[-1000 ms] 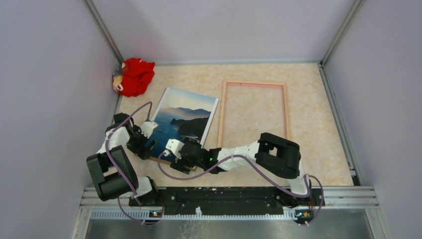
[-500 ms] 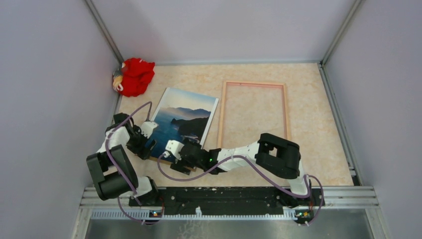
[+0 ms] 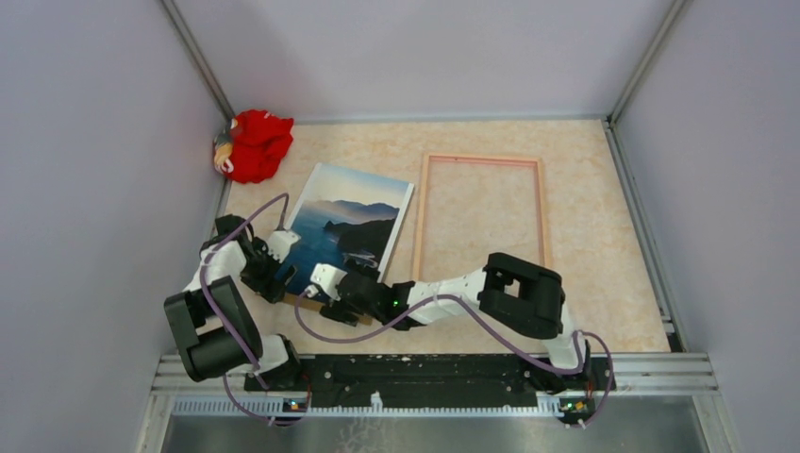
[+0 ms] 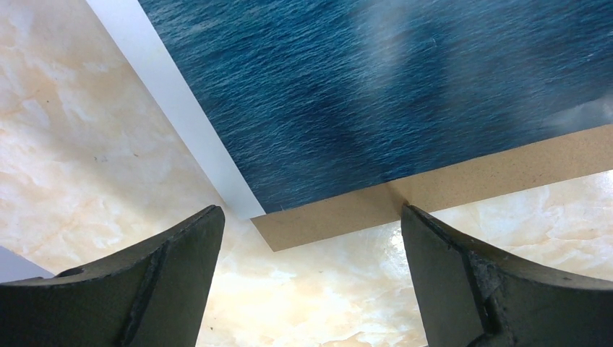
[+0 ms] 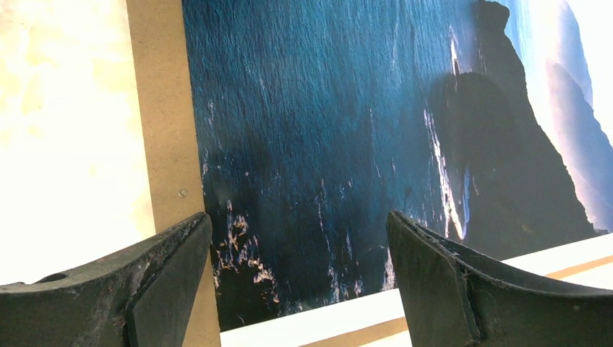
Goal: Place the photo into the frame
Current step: Adjust the photo at the center of the board.
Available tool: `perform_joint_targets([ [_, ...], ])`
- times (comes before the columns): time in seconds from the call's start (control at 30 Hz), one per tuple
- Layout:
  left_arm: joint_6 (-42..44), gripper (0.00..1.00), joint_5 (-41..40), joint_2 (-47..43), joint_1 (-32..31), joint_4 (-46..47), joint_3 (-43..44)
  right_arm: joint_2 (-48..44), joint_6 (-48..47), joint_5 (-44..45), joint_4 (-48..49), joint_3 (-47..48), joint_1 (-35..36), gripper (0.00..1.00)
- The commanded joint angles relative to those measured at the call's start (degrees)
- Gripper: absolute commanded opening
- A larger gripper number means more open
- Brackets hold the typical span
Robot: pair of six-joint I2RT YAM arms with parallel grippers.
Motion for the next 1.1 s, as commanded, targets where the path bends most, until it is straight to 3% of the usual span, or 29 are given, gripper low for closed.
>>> perform_joint_targets([
  [0.0, 2.55, 0.98, -1.92, 1.22, 0.18, 3.96, -2.43, 2.16, -0.96, 2.10, 0.09, 1.43, -0.87, 0.90],
  [0.47, 2.47, 0.98, -0.56, 2.09, 0.19, 2.04, -0.48, 0.96, 0.87, -0.32, -0.04, 1.98, -5.26, 0.90],
  [0.63, -0.19, 0.98, 5.09, 3.65, 0.19, -6.00, 10.88, -5.79, 5.32, -5.58, -5.16, 5.04, -6.73, 0.96],
  [0.73, -2.63, 0.99, 10.28, 6.94, 0.22, -10.71, 20.78, -8.99, 8.94, -9.31, -8.15, 7.40, -10.70, 0.99],
  [0.87, -10.75, 0.98, 13.74, 13.95, 0.19, -7.78, 31.21, -8.15, 16.99, -14.90, -12.13, 13.11, -19.06, 0.99],
  [1.07, -17.47, 0.97, 8.05, 24.28, -3.62, 1.29, 35.47, 4.07, 25.93, -22.95, -20.15, 30.05, -33.56, 0.99],
])
